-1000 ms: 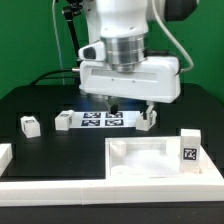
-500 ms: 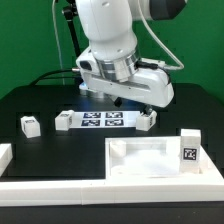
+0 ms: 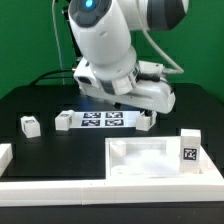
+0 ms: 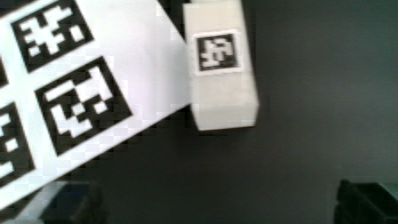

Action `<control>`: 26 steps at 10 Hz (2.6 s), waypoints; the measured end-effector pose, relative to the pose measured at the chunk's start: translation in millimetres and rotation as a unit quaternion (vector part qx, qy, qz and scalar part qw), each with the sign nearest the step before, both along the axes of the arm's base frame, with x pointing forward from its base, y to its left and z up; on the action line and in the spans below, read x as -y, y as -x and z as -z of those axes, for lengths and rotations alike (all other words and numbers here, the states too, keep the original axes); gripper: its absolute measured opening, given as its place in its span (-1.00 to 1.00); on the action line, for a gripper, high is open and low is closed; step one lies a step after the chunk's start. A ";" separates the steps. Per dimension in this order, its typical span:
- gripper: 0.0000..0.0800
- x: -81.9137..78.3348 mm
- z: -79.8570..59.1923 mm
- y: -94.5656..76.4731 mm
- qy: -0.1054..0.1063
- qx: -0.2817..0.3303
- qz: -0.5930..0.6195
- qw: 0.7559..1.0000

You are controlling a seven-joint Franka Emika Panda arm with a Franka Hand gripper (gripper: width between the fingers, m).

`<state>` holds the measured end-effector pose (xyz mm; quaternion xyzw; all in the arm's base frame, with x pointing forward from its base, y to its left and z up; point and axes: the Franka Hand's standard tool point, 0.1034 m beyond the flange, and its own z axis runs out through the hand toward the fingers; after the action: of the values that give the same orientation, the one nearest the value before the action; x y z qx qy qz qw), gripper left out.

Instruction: Assemble square table

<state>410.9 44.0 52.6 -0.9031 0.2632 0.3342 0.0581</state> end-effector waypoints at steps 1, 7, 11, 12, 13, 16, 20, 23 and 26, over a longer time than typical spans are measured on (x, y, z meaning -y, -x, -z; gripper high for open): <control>0.62 0.0 -0.2 -0.2 0.000 0.001 0.000 1.000; 0.62 -20.7 26.0 22.1 -0.017 0.005 0.031 0.999; 0.62 -21.2 28.2 22.9 -0.022 0.009 0.039 0.999; 0.62 -29.2 35.7 33.4 -0.044 0.013 0.060 0.997; 0.62 -36.3 40.5 45.8 -0.066 0.009 0.076 0.995; 0.62 -40.5 46.8 60.5 -0.075 -0.005 0.075 0.994; -0.02 -38.0 46.9 60.1 -0.075 -0.005 0.077 0.994; -0.28 -36.7 46.9 59.8 -0.074 -0.005 0.079 0.994; -0.28 -35.4 46.9 59.6 -0.074 -0.005 0.081 0.994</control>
Offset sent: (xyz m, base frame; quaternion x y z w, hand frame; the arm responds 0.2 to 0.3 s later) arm -0.0249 0.0482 -0.0160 0.1152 -0.0180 0.0217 0.9929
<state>351.3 79.4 5.7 -0.8705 0.3098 0.3515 0.1507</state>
